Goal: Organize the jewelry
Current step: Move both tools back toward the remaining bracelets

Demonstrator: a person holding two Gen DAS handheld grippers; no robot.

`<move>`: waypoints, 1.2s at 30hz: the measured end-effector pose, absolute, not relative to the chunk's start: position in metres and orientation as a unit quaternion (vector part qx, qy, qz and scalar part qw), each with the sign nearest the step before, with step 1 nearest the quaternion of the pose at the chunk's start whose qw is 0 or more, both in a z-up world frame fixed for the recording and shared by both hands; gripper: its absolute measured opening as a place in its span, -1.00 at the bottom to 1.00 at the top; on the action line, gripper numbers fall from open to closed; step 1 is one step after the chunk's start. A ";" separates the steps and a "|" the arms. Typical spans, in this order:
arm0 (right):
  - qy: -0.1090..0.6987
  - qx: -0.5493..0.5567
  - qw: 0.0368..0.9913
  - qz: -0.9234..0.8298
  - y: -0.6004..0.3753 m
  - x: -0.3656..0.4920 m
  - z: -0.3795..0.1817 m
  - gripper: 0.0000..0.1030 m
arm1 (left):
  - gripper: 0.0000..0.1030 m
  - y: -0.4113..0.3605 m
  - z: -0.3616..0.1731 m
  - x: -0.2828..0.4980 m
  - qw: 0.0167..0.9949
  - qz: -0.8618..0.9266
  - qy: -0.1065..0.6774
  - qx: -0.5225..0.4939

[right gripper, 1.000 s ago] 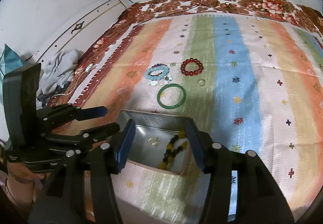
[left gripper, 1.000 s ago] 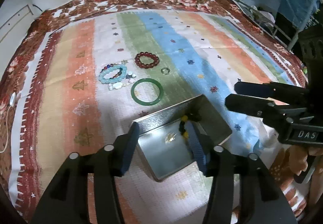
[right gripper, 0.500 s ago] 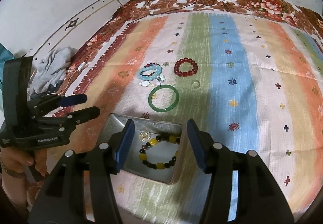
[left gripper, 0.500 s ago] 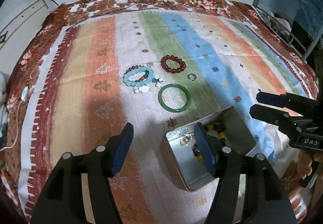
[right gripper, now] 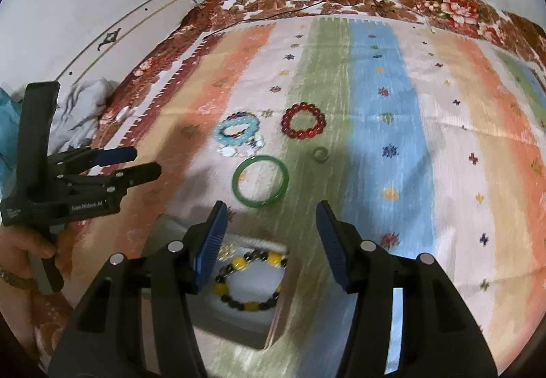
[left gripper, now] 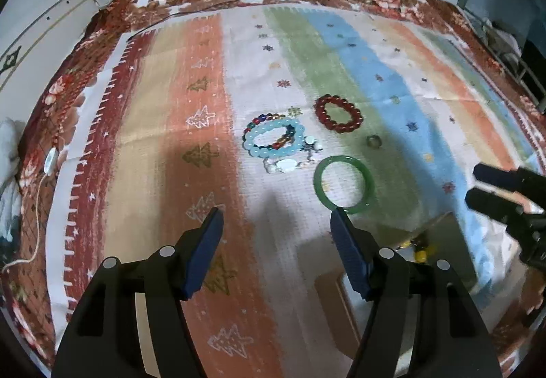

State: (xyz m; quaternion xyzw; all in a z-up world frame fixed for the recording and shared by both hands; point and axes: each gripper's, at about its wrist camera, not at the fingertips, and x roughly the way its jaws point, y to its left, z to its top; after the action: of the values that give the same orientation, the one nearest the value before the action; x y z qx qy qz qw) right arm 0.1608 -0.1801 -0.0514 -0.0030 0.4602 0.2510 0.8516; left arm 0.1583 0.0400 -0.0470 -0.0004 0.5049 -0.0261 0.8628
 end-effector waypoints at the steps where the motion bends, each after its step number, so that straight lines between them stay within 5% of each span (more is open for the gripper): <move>1: 0.459 -0.006 0.853 0.248 -0.179 0.165 -0.051 0.06 | 0.27 0.041 -0.047 0.160 0.863 -0.026 0.505 0.000; 36: 0.481 -0.004 0.848 0.224 -0.172 0.237 -0.074 0.07 | 0.35 0.051 -0.066 0.217 0.859 0.009 0.513 -0.005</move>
State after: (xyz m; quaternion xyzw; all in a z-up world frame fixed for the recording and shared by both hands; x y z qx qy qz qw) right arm 0.2370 -0.1718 -0.0742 -0.0041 0.4806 0.2244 0.8478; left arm 0.2168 0.0514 -0.0657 -0.0050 0.5127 0.0095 0.8585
